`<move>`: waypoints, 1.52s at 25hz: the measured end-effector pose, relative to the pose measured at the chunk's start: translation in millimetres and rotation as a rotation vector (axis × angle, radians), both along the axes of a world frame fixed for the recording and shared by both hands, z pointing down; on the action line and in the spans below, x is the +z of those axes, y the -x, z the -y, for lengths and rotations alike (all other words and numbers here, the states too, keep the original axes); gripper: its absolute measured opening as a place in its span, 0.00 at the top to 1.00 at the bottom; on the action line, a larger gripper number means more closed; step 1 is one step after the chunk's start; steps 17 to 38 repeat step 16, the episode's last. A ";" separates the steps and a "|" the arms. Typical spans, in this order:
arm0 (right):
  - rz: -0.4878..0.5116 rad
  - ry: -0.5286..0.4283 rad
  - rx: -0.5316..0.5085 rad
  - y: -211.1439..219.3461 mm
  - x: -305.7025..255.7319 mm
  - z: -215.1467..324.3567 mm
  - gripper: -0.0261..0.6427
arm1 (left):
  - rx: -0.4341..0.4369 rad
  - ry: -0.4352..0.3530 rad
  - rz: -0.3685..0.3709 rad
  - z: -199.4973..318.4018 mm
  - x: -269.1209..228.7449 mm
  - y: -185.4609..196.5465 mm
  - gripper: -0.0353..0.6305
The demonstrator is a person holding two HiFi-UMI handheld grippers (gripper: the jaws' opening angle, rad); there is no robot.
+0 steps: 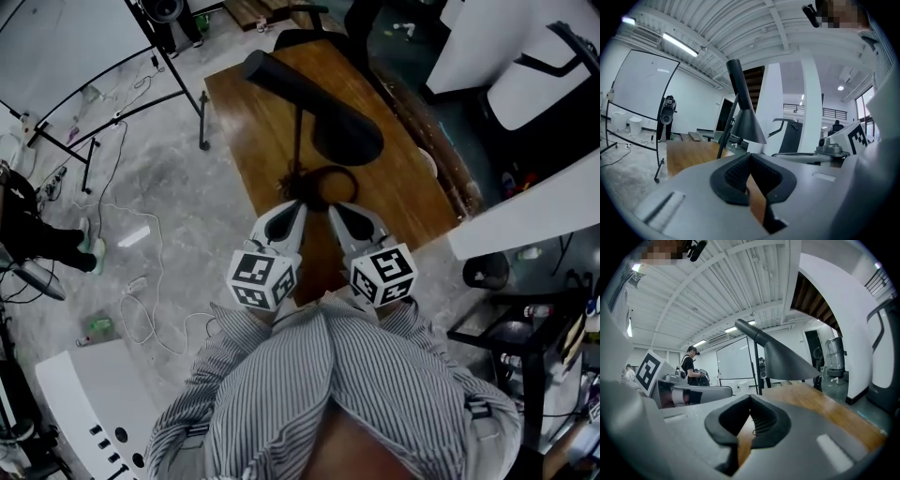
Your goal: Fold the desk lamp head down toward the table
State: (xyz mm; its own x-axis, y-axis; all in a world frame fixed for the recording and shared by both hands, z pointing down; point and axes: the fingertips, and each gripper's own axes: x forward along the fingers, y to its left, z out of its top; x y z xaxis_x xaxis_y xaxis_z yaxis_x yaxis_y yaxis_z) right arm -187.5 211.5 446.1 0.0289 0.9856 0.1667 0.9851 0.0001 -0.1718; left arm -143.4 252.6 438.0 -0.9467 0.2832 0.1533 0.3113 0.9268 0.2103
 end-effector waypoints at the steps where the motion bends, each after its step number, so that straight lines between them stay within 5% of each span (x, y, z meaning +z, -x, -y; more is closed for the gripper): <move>1: 0.004 -0.003 0.001 0.0 0.7 0.2 0.96 | 0.003 0.002 -0.002 1.3 0.1 0.7 0.94; 38: -0.009 -0.037 -0.021 8.6 10.8 0.4 0.96 | 0.037 -0.022 0.016 5.6 -1.0 17.9 0.94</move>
